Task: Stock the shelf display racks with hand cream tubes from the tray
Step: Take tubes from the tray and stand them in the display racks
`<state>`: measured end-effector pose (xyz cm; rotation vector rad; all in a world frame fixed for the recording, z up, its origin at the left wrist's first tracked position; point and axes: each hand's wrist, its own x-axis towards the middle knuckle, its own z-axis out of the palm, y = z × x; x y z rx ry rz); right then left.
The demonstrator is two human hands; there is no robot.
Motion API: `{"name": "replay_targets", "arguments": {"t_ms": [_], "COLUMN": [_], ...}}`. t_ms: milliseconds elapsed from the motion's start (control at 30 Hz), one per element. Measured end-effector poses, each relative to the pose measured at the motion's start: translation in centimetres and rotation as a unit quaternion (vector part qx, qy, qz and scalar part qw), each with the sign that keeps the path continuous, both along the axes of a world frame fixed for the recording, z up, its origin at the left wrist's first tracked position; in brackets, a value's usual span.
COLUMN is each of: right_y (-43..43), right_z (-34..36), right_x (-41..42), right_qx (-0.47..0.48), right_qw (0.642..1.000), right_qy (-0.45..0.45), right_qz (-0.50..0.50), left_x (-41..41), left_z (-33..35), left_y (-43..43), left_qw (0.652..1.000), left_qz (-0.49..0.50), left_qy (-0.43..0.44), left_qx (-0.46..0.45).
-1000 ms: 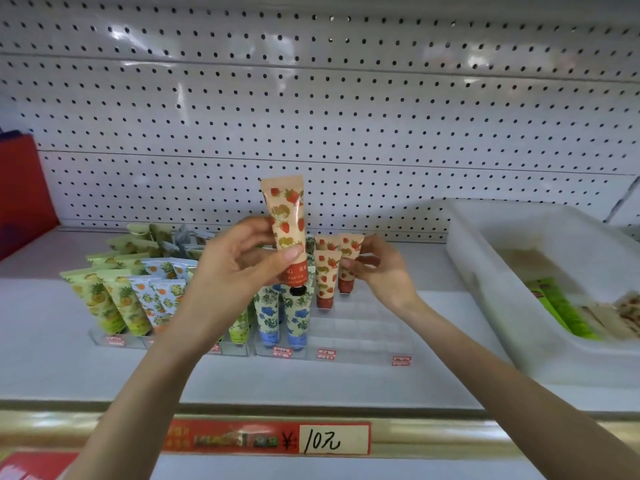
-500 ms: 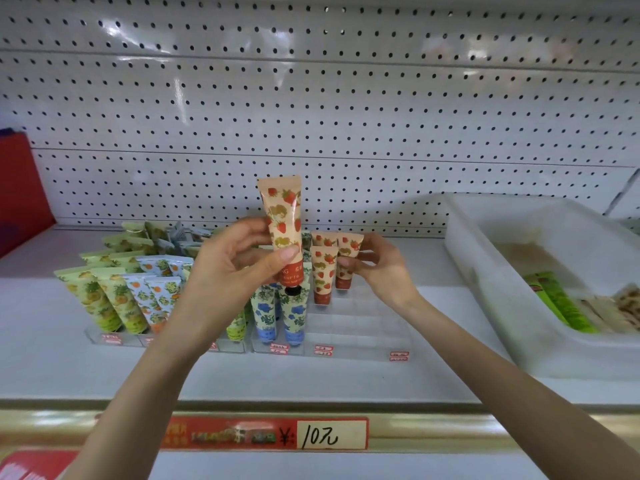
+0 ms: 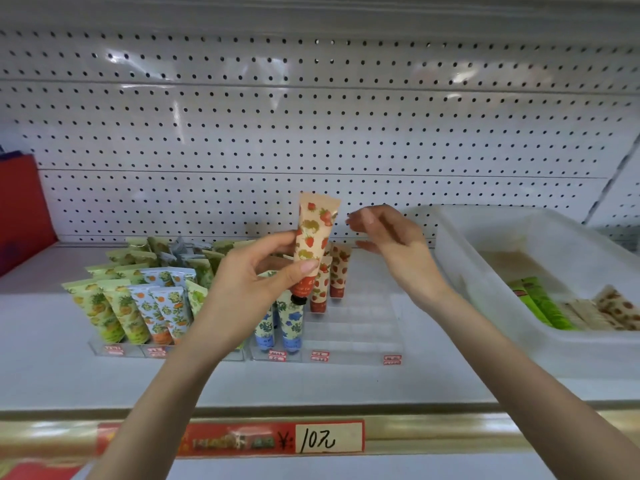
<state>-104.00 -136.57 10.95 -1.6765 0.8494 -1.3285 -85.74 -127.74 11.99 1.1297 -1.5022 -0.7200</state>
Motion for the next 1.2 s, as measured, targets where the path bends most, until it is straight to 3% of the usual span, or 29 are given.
{"name": "replay_targets", "arguments": {"t_ms": [133,367,467,567,700,933,1200], "right_y": [3.2,4.2,4.0,3.0,1.1,-0.9,-1.5], "right_z": [2.1,2.0,2.1,1.9,-0.3,-4.9,-6.9], "right_x": [0.6,0.9,0.9,0.4,-0.1,0.3,0.9], "right_qx": [-0.028,-0.022,-0.012,0.001,0.010,0.026,0.031], "right_qw": [0.996,0.995,0.995,0.997,1.000,0.995,0.990], "right_qy": [0.010,-0.012,-0.045,-0.060,0.000,0.075,0.120], "right_qz": [0.088,0.101,0.089,0.051,-0.002,-0.068,-0.063], "left_x": [-0.6,-1.3,-1.0,0.0,1.1,1.8,1.9], "left_z": [0.0,-0.3,-0.6,-1.0,-2.0,-3.1,-3.4], "left_y": [0.1,0.4,0.6,1.0,1.2,1.4,1.4], "left_qw": [1.000,0.999,0.980,0.911,0.859,0.837,0.829], "left_qz": [-0.001,0.024,0.095,0.185,0.186,0.177,0.180], "left_qy": [-0.008,-0.026,-0.160,-0.352,-0.468,-0.515,-0.527], "left_qx": [-0.013,-0.027,-0.076,-0.112,-0.091,-0.055,-0.052]}}
